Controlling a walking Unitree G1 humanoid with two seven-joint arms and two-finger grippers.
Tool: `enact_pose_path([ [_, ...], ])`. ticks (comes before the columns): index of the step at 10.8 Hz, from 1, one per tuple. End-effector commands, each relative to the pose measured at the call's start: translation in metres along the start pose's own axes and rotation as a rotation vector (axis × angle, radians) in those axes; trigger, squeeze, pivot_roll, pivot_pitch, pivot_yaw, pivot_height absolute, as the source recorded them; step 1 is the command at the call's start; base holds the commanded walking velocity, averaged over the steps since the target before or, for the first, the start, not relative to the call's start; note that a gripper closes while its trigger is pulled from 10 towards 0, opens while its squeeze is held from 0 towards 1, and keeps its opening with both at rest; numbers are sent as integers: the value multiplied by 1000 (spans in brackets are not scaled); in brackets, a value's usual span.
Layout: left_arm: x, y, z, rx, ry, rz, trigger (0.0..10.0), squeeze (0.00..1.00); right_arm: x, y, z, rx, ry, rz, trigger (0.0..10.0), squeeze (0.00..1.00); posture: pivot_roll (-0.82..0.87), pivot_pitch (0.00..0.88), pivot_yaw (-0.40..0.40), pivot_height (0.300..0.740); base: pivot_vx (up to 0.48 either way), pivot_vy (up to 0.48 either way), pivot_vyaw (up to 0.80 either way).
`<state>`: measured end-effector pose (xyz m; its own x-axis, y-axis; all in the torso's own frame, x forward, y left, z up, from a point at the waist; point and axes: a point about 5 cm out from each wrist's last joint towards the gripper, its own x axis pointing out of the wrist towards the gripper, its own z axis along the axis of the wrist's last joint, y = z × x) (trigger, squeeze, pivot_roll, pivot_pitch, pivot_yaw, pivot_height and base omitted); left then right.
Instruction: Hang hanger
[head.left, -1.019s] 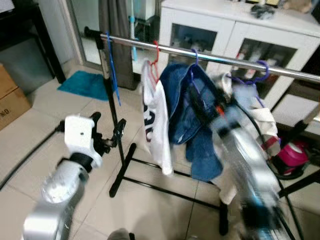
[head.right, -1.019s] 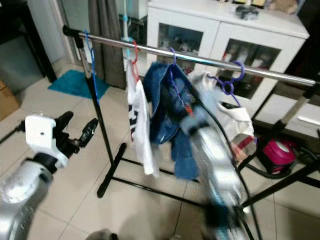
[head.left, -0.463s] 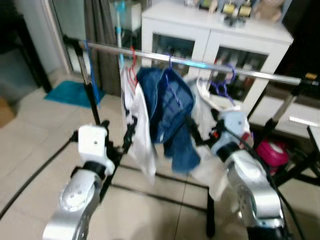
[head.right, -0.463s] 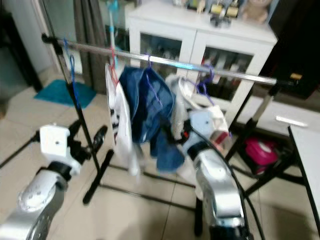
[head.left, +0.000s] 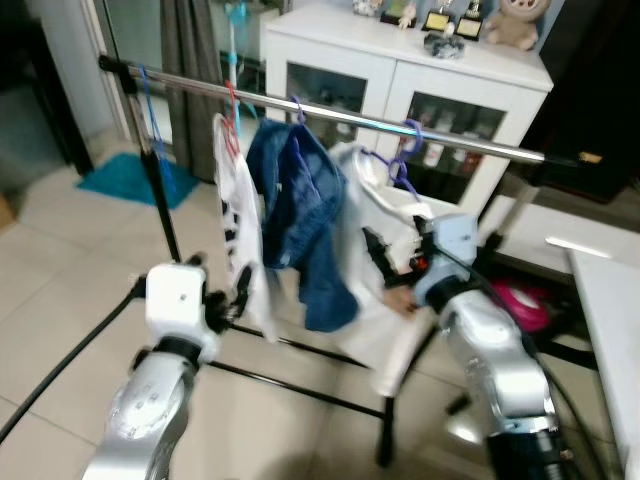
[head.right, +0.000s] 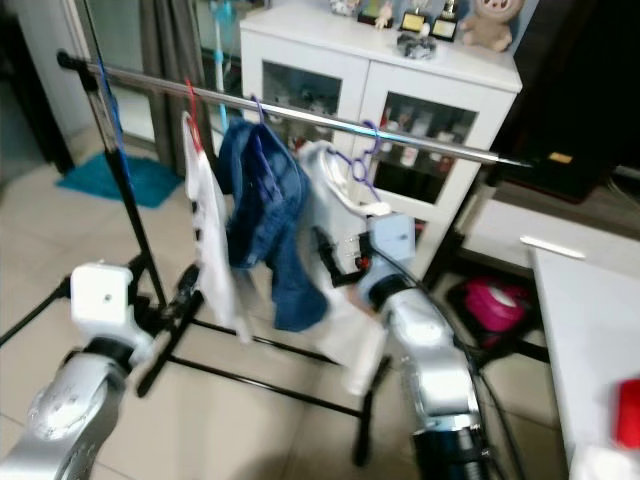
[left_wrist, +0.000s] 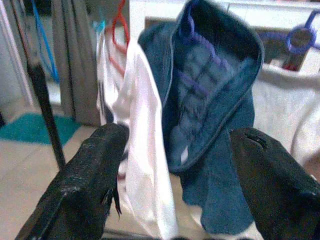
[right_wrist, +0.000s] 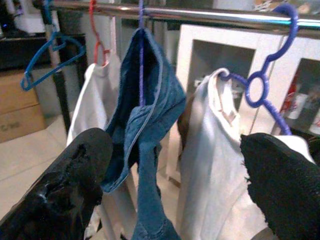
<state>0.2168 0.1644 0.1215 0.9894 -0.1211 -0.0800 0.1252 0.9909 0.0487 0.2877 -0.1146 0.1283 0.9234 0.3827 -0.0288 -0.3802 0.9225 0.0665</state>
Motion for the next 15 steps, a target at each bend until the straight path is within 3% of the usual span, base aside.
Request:
enact_pose_path([
  [1,1,-1,2,8,-12,1,10000,0,-1,-4,0,-10,9,-15,10000,0,40,0,-81,740,0,0,0],
  [3,6,-11,13,-74,-67,-52,10000,0,-11,-11,4,-24,11,-26,10000,0,-19,0,-73,740,0,0,0],
  [5,8,-11,16,-84,-86,-48,10000,0,-15,-15,0,-22,34,-52,10000,0,-42,0,-55,740,0,0,0],
  [6,6,-14,15,-48,-82,-75,10000,137,-17,-13,3,-13,19,-47,10000,0,-40,0,-42,740,262,0,0],
  [8,8,-13,19,-25,-93,-100,10000,118,-17,-13,5,13,-2,-70,10000,0,-49,0,-18,740,262,0,0],
  [10,9,-11,21,-5,-97,-142,10000,82,-24,-11,11,49,-47,-77,10000,0,-81,0,42,740,264,0,-800],
  [12,17,-16,24,12,-105,-202,10000,67,-28,-10,17,-18,-58,-60,10000,0,-98,0,56,740,264,0,0],
  [13,17,-16,25,11,-109,-198,10000,47,-26,-9,18,-26,-61,-43,10000,0,-98,0,54,740,262,0,0],
  [14,17,-14,27,0,-114,-180,10000,31,-23,-2,25,0,-86,55,10000,0,-86,0,38,740,0,0,0],
  [15,14,-13,27,-4,-116,-164,10000,0,-19,1,26,-35,-68,95,10000,0,-72,0,24,740,0,0,0],
])
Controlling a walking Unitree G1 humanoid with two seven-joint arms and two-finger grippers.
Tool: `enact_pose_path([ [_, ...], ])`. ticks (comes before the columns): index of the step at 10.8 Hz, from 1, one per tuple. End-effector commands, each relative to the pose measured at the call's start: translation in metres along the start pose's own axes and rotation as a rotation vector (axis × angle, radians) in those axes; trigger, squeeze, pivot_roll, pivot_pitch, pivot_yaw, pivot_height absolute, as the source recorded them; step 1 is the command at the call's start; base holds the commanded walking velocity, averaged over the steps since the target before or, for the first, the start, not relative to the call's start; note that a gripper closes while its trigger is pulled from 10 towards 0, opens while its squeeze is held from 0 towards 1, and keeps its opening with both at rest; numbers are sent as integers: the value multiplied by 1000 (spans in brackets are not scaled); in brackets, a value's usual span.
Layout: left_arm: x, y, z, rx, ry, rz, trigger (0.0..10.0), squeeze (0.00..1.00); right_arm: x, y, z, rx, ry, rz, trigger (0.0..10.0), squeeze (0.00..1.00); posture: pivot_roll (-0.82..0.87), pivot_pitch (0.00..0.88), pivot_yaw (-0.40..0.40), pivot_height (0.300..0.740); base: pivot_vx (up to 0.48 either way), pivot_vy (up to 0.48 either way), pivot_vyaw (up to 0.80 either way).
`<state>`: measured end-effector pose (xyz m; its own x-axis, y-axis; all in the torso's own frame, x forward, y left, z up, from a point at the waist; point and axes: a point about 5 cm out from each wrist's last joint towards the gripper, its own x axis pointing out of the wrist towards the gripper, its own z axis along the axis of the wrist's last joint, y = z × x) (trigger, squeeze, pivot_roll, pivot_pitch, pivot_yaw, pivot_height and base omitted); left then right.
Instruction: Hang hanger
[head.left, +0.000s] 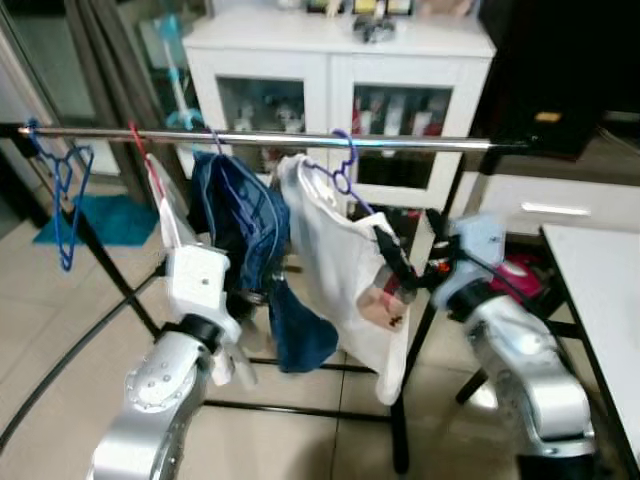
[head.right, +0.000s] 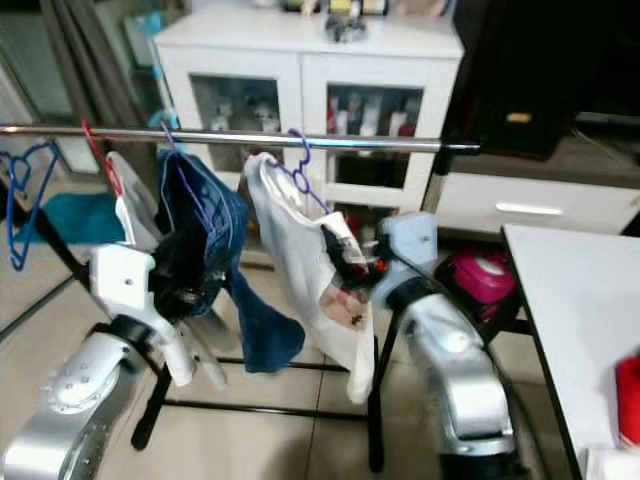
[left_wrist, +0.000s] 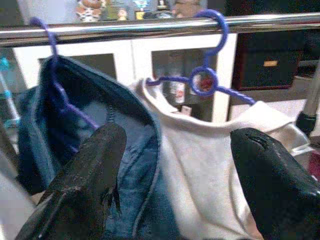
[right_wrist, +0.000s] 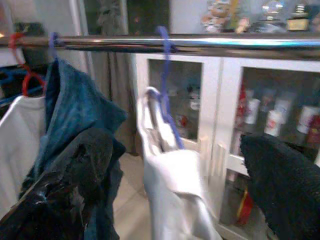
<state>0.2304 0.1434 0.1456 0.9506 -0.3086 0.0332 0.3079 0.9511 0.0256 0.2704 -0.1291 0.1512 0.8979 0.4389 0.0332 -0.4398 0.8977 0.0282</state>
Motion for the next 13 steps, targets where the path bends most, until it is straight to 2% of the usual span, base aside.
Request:
enact_pose_path([
  [1,-4,5,2,5,-2,29,10000,0,6,8,4,-21,-6,45,10000,0,-65,0,18,740,0,0,0],
  [3,-8,4,2,17,13,24,10000,0,9,10,7,-47,-8,81,10000,0,-44,0,3,740,0,0,800],
  [4,-10,0,4,29,26,-15,10000,0,12,1,8,-7,5,33,10000,0,-34,0,-4,740,0,0,0],
  [5,-10,-1,8,35,28,-56,10000,0,17,-2,12,-15,-5,26,10000,0,-28,0,-4,740,0,0,0],
  [6,-8,3,9,28,28,-52,10000,0,20,-4,12,14,-11,5,10000,0,-27,0,10,740,0,0,0],
  [8,0,10,7,16,34,18,10000,0,10,-3,7,29,14,-54,10000,0,-68,0,27,740,0,0,0],
  [10,2,5,2,-8,52,10,10000,0,-1,-7,-3,36,64,-99,10000,0,-86,0,35,740,268,0,-800],
  [12,3,2,1,-11,56,2,10000,0,-1,-16,2,53,43,-138,10000,0,-91,0,29,740,317,0,0],
  [13,3,1,1,-3,59,-2,10000,0,1,-13,4,5,61,-88,10000,0,-86,0,22,740,330,0,0],
])
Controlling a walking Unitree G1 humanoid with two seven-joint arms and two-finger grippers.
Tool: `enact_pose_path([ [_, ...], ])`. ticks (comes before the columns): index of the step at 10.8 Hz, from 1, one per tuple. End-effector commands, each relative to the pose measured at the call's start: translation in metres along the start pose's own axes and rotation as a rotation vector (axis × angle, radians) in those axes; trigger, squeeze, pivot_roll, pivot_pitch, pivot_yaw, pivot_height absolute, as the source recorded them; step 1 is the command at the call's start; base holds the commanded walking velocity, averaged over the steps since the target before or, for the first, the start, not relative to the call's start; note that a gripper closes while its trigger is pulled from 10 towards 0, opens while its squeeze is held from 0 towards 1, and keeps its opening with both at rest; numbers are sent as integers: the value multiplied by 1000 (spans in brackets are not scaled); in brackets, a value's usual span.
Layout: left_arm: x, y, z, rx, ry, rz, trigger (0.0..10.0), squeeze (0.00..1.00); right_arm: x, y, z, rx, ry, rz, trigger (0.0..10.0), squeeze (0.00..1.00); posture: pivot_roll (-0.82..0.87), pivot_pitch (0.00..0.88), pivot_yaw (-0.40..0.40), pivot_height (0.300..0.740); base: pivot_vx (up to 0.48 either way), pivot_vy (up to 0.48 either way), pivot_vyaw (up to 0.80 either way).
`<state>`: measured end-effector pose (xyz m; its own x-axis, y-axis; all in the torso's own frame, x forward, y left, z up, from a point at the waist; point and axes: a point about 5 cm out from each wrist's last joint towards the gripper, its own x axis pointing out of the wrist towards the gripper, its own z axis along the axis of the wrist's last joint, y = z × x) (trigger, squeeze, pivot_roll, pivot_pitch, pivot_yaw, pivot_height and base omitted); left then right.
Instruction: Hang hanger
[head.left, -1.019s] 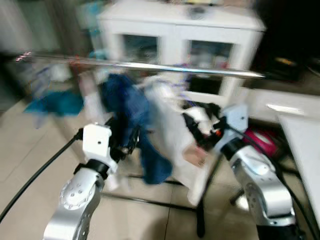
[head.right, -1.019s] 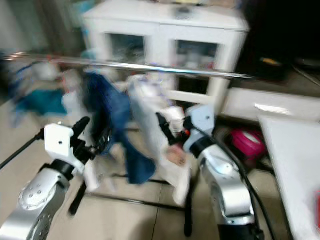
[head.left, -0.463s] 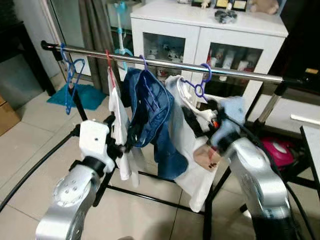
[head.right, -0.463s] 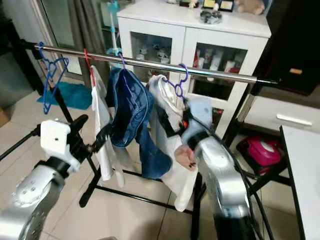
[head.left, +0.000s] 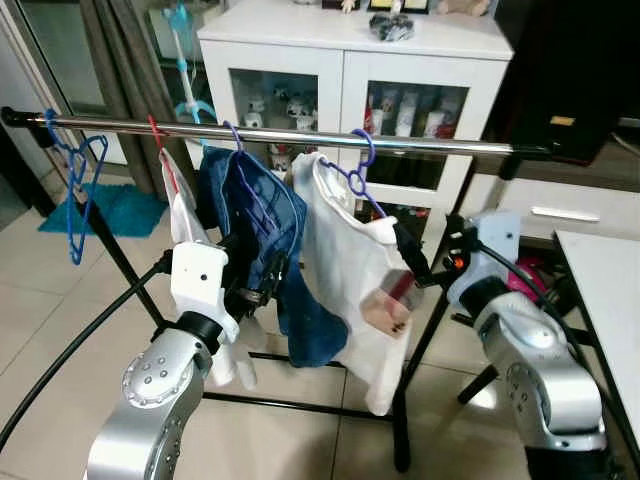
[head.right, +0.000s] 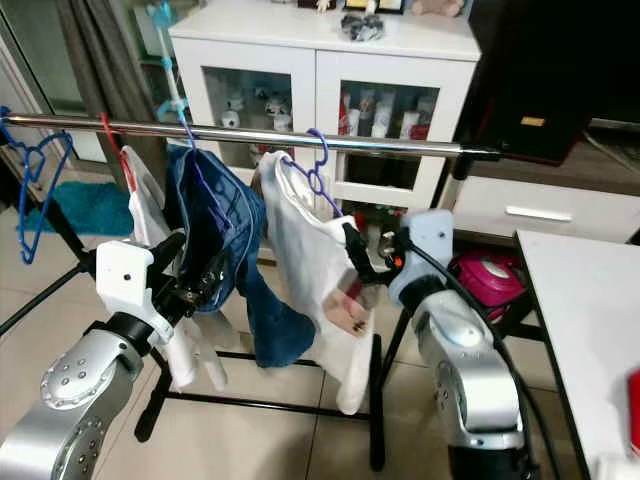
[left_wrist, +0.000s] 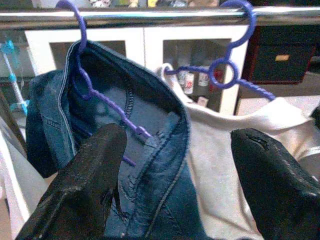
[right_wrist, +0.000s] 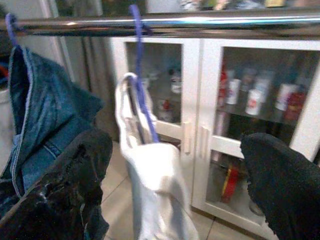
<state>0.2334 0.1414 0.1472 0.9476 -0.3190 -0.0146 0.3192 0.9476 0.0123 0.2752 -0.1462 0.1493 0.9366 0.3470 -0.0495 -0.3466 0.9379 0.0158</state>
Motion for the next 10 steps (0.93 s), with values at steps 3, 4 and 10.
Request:
enact_pose_path([
  [3,-4,2,0,8,4,21,10000,0,4,7,8,-56,-22,55,10000,0,-75,0,7,740,333,0,800],
  [4,-6,1,2,-2,-10,11,10000,0,3,-4,10,1,-35,-7,10000,0,-75,0,6,740,0,0,0],
  [10,-22,-11,-3,43,121,-361,10000,0,-6,-31,20,-5,-10,83,10000,1000,-86,0,16,740,0,0,0],
])
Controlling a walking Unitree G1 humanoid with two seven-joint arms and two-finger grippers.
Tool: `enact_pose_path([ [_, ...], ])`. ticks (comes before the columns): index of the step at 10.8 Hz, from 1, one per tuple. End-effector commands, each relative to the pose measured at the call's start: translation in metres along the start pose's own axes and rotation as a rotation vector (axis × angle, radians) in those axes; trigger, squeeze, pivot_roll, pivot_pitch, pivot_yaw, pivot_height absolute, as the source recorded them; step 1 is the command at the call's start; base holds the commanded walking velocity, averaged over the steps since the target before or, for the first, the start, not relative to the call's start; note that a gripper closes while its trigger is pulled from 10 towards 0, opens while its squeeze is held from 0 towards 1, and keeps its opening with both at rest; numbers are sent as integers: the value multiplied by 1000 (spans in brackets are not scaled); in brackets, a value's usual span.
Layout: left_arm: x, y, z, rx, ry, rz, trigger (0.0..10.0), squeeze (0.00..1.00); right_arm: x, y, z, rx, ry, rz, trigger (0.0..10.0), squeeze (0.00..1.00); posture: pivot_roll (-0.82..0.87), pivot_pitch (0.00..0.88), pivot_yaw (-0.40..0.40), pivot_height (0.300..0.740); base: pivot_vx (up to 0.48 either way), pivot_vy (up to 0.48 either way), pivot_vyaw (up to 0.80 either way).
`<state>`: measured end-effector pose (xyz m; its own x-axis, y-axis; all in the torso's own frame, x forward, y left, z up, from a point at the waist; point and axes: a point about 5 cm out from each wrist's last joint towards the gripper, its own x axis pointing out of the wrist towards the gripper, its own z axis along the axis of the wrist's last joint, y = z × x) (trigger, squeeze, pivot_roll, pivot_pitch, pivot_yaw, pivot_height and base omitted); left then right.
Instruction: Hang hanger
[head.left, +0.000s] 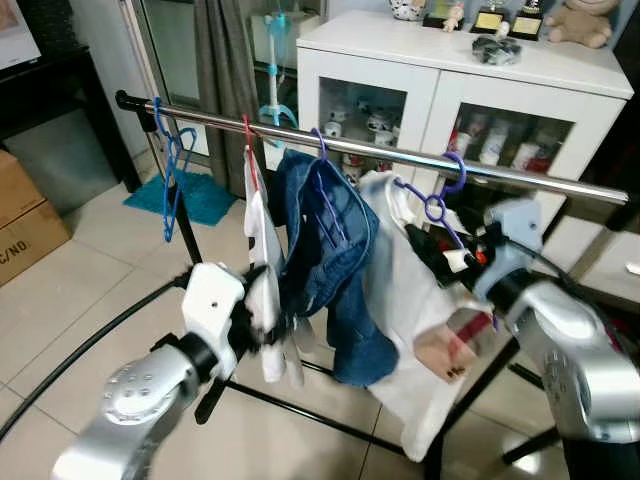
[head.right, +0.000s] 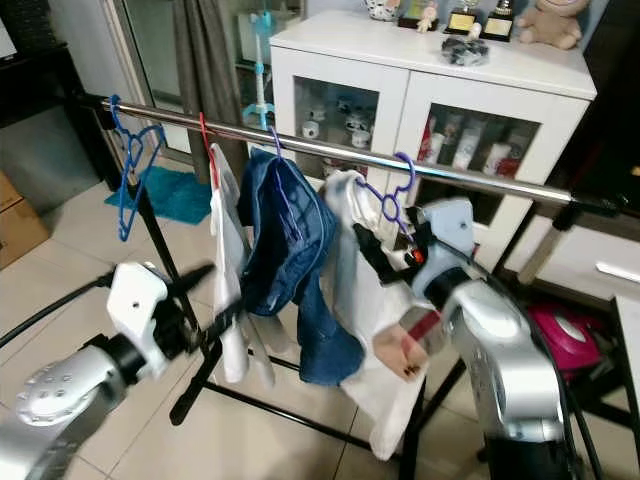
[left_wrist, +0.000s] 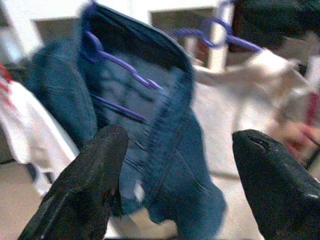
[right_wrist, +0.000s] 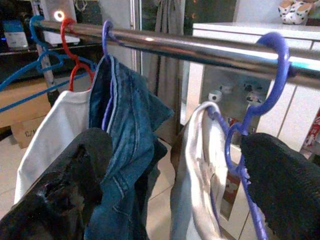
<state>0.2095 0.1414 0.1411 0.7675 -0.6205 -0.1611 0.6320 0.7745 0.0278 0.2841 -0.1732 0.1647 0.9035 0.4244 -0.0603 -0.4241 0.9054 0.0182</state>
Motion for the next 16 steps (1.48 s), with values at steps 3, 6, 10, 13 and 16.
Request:
enact_pose_path([
  [3,-7,-5,3,-12,39,-126,10000,0,27,-26,4,20,100,-41,10000,820,-66,0,5,740,0,0,0],
  [6,-8,-1,5,-15,50,-138,10000,0,42,-46,6,-17,190,-25,10000,0,-61,0,-2,740,0,0,0],
  [10,-8,-2,6,-19,51,-148,10000,0,53,-59,12,-15,213,-23,0,0,-56,0,-5,740,0,0,0],
  [13,-9,-3,5,-19,52,-148,10000,0,53,-59,6,2,271,31,0,0,-56,0,-4,740,0,0,0],
  [16,-7,-2,6,-16,55,-154,10000,0,50,-62,4,-5,288,33,0,0,-59,0,3,740,0,0,0],
])
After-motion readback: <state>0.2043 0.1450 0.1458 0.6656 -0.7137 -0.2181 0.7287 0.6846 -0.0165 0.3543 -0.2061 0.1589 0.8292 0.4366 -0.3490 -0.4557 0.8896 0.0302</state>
